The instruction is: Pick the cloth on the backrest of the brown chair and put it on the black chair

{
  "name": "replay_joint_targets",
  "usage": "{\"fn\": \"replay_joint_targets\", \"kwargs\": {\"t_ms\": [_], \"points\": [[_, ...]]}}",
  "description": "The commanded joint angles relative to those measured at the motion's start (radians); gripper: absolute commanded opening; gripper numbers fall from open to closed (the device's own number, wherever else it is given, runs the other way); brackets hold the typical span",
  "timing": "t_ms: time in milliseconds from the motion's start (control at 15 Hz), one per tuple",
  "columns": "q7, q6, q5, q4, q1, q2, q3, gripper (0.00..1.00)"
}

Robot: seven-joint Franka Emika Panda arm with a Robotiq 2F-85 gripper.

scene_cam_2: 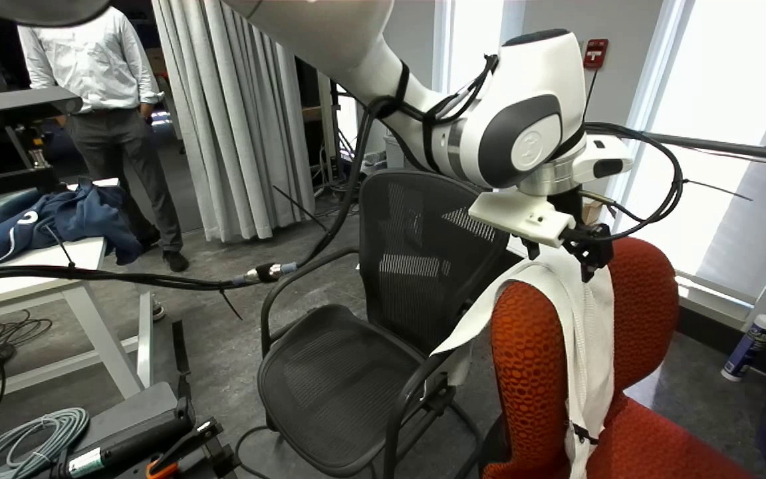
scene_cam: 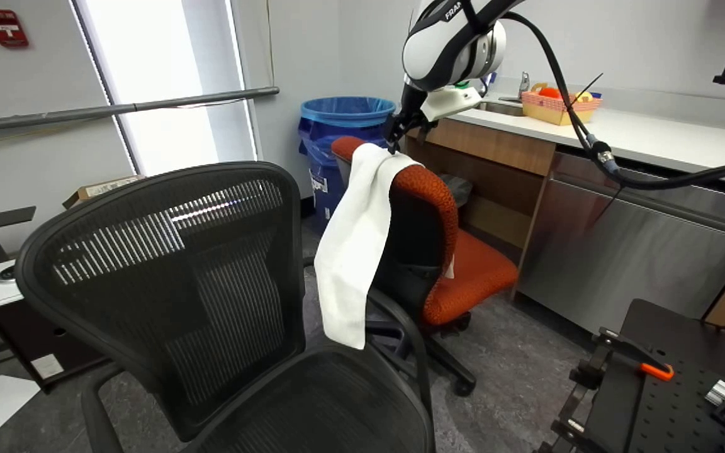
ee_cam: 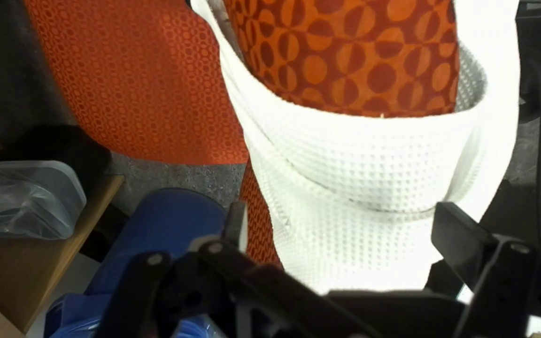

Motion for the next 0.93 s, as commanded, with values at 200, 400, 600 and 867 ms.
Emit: {"fn": "replay_joint_targets", "kwargs": {"t_ms": [200, 400, 600, 867], "points": [[0.011, -0.038, 0.03, 0.212, -0.009, 0.166, 0.013, 0.72], [0.022, -0.057, 0.033, 0.244, -0.004, 0.191, 0.024, 0.46], [0.035, -0.061, 0.029, 0.258, 0.001, 0.201, 0.027, 0.22], [0.009, -0.067, 0.044, 0.274, -0.017, 0.194, 0.043, 0.0]]}}
